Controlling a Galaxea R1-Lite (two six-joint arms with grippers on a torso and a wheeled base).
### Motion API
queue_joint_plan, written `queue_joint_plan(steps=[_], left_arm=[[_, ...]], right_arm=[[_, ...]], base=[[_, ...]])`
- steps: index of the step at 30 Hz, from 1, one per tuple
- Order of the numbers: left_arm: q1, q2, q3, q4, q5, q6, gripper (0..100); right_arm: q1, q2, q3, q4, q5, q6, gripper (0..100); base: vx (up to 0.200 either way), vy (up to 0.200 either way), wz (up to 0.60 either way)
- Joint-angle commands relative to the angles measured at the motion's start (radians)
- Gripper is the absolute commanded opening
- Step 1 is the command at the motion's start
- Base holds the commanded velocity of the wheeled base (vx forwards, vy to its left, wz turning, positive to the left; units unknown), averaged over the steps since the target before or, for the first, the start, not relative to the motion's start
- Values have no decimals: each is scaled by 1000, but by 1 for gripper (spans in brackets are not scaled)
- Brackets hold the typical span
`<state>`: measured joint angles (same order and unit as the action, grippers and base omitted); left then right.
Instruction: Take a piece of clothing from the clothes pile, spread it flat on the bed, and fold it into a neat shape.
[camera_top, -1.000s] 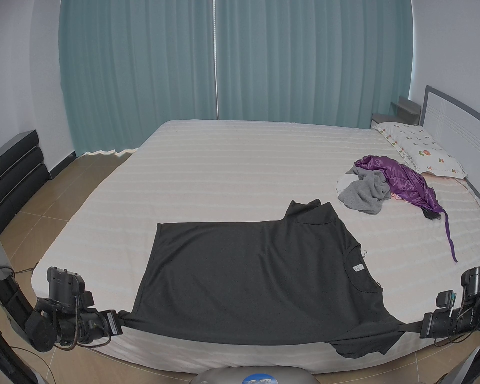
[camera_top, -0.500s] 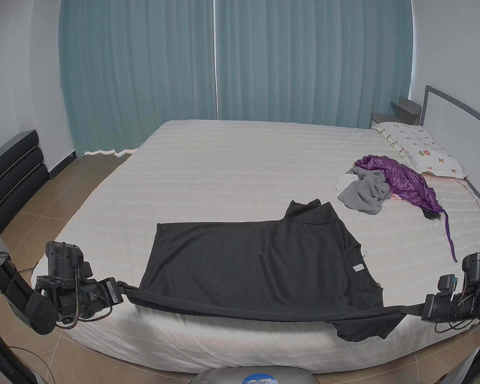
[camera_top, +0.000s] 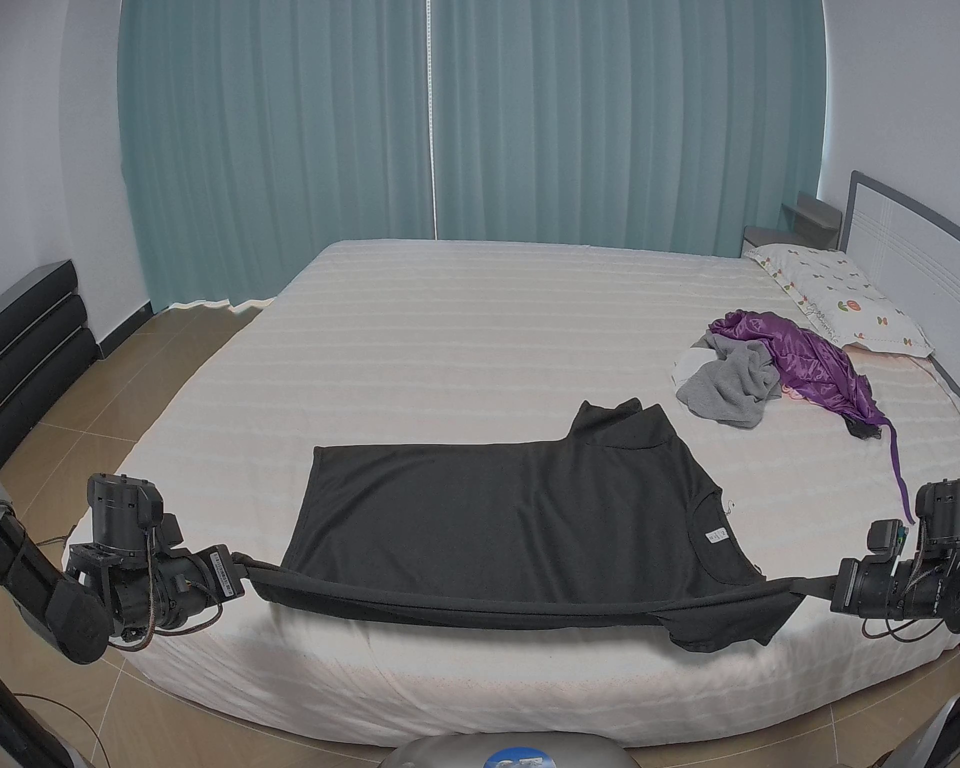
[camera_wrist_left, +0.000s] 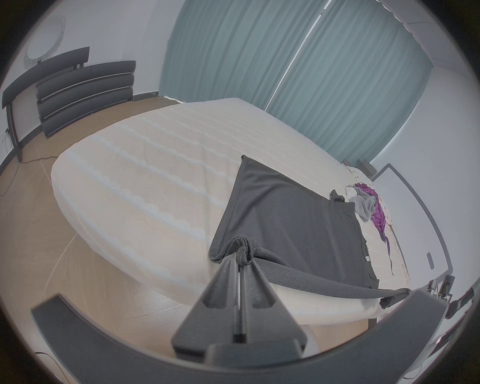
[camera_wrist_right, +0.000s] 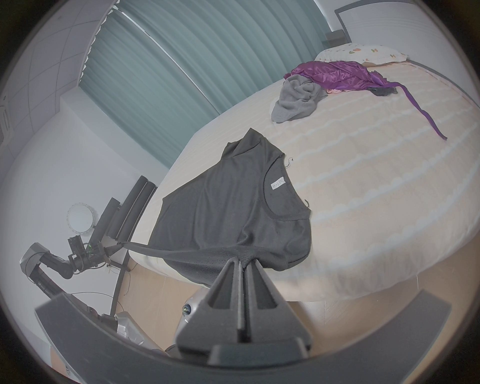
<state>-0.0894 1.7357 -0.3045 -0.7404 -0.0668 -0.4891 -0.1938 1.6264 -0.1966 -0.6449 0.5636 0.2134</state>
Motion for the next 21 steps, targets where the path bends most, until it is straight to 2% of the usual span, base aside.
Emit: queue_joint_plan(steps=[1, 9, 12, 15, 21], left_arm=[[0, 16, -15, 1, -1, -2, 0], [-1, 76, -54, 10, -1, -2, 0], [0, 107, -74, 15, -1, -2, 0], [0, 142, -110, 16, -1, -2, 0], [-1, 182, -151, 16, -1, -2, 0]], right_arm=[[37, 15, -9, -7, -5, 12, 0], [45, 75, -60, -9, -39, 23, 0], [45, 84, -72, -9, -39, 29, 0], [45, 119, -99, -9, -39, 73, 0], [47, 170, -138, -9, -37, 81, 0]], base=[[0, 0, 0], [0, 0, 0], [0, 0, 0], [0, 0, 0], [0, 0, 0]])
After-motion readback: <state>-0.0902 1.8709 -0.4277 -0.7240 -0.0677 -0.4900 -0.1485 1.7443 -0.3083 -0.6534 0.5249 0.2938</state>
